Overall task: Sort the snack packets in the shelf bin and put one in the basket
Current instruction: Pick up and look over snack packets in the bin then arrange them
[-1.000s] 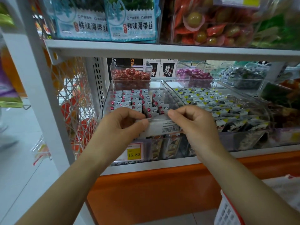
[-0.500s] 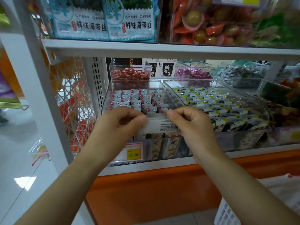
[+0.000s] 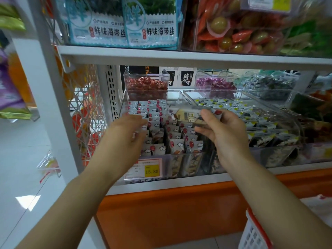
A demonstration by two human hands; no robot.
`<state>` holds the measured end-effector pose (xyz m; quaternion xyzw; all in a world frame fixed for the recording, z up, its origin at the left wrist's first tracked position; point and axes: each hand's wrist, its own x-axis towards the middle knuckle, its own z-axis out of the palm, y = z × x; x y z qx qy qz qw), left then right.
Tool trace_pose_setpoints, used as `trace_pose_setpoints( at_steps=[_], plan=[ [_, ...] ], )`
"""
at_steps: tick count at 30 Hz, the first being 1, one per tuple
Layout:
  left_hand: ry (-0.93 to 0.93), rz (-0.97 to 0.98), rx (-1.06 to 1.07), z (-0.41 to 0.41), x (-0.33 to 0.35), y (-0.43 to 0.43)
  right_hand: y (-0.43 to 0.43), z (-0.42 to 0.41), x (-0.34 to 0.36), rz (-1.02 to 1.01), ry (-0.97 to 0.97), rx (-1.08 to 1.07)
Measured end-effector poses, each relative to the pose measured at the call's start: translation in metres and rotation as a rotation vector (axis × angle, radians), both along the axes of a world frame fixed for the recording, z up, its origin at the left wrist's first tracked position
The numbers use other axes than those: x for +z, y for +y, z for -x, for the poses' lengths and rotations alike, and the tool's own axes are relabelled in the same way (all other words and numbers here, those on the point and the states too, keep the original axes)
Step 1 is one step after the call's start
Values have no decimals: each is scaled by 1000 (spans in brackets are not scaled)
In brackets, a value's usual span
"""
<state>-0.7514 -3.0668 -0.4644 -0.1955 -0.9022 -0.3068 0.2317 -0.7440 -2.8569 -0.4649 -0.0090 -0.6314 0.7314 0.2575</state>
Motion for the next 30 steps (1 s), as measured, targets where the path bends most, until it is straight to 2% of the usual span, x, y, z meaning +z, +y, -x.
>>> trace_pose_setpoints(
  at_steps=[4, 7, 12, 18, 22, 23, 27, 30],
  plan=[
    [-16, 428, -67, 0, -12, 0, -9, 3, 5, -365, 17, -48],
    [-53, 586, -14, 2, -18, 0, -14, 8, 11, -643, 49, -105],
    [-32, 637, 31, 1, -16, -1, -33, 21, 8, -1040, 70, -115],
    [-57, 597, 30, 1, -16, -6, -55, 33, 1, -1352, 0, -49],
    [-56, 579, 22, 2, -16, -8, -57, 36, 2, -1631, -97, 121],
    [-53, 581, 26, 3, -16, -9, -55, 38, 6, -1607, -114, 159],
    [-49, 560, 26, 3, -14, -8, -47, 50, 20, -1270, -100, 151],
    [-52, 546, 23, 3, -12, -7, -48, 61, 20, -1280, -97, 86]
  ],
)
